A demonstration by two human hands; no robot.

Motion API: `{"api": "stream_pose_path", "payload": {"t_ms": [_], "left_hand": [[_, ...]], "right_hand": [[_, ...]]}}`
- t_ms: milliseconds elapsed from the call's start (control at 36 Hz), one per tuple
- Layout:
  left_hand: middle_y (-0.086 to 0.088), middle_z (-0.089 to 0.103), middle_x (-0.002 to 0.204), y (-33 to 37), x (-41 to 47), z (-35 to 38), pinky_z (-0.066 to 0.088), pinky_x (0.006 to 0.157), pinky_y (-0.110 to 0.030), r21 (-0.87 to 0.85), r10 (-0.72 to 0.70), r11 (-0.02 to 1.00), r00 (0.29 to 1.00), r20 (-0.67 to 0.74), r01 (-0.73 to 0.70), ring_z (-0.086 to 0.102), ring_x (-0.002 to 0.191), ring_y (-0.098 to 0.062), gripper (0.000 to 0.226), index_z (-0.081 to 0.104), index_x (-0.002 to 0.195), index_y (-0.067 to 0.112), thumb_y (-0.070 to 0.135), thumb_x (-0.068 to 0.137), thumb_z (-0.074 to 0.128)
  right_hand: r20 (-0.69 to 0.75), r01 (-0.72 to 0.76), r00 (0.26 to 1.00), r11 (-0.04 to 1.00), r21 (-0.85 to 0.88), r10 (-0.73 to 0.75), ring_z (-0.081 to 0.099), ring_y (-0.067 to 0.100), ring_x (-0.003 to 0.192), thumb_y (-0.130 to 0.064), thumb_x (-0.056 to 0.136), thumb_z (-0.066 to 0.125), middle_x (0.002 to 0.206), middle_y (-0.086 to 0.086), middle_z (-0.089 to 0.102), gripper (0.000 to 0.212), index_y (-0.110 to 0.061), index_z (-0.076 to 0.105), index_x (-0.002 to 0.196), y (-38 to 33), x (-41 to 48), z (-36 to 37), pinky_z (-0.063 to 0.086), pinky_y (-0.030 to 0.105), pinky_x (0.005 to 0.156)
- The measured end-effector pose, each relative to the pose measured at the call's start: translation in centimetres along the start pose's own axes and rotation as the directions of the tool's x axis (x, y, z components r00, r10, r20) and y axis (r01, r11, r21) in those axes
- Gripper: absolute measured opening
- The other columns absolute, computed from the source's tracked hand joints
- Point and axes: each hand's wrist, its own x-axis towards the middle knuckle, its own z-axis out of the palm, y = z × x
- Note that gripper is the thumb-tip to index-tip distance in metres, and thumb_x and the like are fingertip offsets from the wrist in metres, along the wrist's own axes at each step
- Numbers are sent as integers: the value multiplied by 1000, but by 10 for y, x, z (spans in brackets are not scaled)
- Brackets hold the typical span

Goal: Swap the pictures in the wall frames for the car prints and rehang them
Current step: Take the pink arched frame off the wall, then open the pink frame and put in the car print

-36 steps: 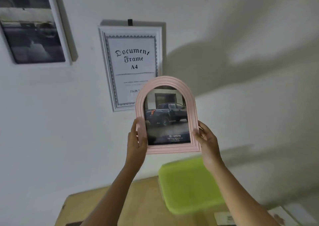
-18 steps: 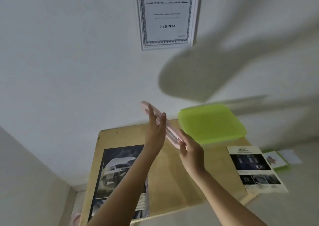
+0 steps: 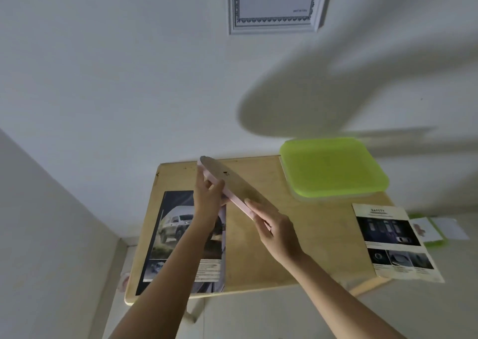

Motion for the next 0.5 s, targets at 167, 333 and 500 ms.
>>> {"api": "stream_pose_path", "payload": {"t_ms": [167, 333, 500], "left_hand": [[-6, 63, 105, -17, -4, -39, 59, 65, -34, -75, -91, 992, 989, 115, 100, 67, 88, -21, 45, 43, 130, 28, 2, 93, 46], [-7, 69, 93, -37, -11, -69, 53, 53, -22, -64, -158, 982, 962, 222, 176, 64, 63, -14, 51, 35, 140, 22, 3, 93, 42], [-14, 63, 94, -64, -2, -77, 56, 55, -26, -81, -208, 972, 970, 129, 219, 67, 68, -15, 44, 42, 138, 19, 9, 95, 44]], "right_hand": [[102, -232, 970, 962, 145, 219, 58, 2, 112, -23, 94, 49, 123, -4, 61, 32, -17, 59, 123, 30, -4, -2, 48, 20, 93], [291, -722, 682, 681, 122, 671, 39, 17, 132, -30, 93, 52, 145, 2, 40, 50, -19, 39, 140, 71, 13, 5, 33, 28, 102], [354, -832, 553, 471, 295, 754, 55, 22, 115, -13, 91, 56, 128, 9, 57, 39, -15, 52, 130, 90, -6, 15, 47, 29, 89]]}}
